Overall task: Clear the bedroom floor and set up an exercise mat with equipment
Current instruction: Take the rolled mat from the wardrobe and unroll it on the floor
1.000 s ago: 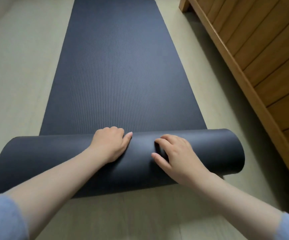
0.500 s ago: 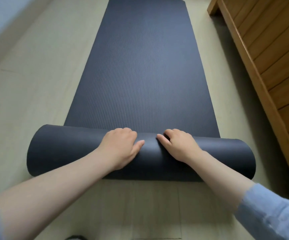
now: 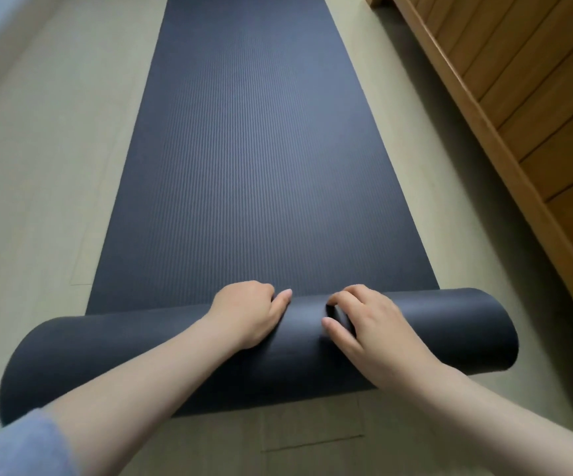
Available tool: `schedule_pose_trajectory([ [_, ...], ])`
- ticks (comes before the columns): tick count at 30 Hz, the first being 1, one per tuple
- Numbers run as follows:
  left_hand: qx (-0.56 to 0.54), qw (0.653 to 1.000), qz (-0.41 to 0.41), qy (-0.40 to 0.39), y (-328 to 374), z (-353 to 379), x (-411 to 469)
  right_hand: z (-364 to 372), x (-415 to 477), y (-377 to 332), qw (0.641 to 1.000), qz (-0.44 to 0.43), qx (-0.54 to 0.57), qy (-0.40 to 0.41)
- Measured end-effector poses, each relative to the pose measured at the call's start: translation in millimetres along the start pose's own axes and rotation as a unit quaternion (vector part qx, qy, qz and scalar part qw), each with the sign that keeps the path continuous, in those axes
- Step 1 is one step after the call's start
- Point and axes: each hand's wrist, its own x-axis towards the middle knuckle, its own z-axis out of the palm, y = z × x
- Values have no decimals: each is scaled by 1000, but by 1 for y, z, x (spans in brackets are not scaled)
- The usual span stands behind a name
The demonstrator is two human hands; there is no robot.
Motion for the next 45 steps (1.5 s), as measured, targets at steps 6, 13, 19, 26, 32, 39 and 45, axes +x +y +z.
schedule_pose_trajectory([
  [6,-9,1000,-10,25,7,34,-29,40,9,3,997,58,-38,-38],
  [13,10,1000,-27,-6,18,49,-79,63,6,-13,993,81,-21,-79],
  [19,26,999,-9,18,17,72,-110,77,-52,-4,998,49,-35,-35],
  [26,31,997,-10,76,19,104,-112,98,-85,7,998,58,-11,-29],
  [32,48,998,-18,35,20,113,-126,103,-106,0,997,68,-19,-17],
  [39,69,996,26,51,28,113,-157,108,-136,2,998,41,-47,5],
  [45,50,998,2,26,38,108,-175,108,-165,3,997,22,-59,36],
])
